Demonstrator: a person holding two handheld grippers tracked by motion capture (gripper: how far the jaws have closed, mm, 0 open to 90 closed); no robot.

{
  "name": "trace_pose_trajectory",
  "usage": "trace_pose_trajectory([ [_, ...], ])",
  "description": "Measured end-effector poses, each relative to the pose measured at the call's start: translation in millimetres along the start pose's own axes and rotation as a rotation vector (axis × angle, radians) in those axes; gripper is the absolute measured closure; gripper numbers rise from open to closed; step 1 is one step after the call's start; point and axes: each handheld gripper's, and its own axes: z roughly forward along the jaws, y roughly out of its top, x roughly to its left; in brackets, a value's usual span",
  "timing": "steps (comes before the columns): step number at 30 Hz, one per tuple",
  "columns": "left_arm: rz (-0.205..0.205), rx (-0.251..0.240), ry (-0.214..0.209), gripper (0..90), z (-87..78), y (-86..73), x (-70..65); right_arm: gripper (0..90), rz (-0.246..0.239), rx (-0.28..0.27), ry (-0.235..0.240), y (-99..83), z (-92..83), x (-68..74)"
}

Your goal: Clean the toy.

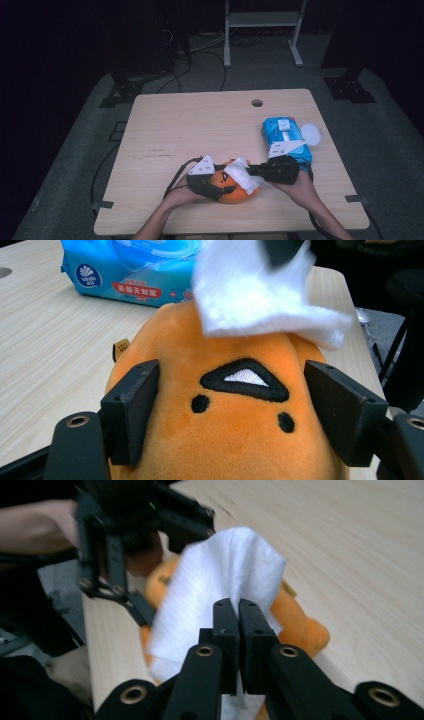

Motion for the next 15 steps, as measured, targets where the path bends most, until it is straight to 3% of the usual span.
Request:
trace_pose_trajectory([
  [2, 0.003, 0.004, -0.002, 24.4, 0.2, 0.3, 0.4, 80.2, 0.002, 0.009, -0.005, -5.3, 5.8, -0.9],
  [8, 0.027, 0.017, -0.005, 24.3, 1.7, 1.4, -1.6, 61.0, -0.071, 0.016, -0.032, -5.1, 18.0, 7.9],
  [11, 0.032, 0.032, -0.004, 23.8, 1.6, 1.3, -1.6, 61.7, -0.09, 0.023, -0.046, -5.6, 24.7, 9.7],
  [15, 0.036, 0.043, -0.003, 23.1, 0.9, 2.4, 0.1, 74.4, -0.115, 0.023, -0.07, -11.2, 27.5, 12.6],
])
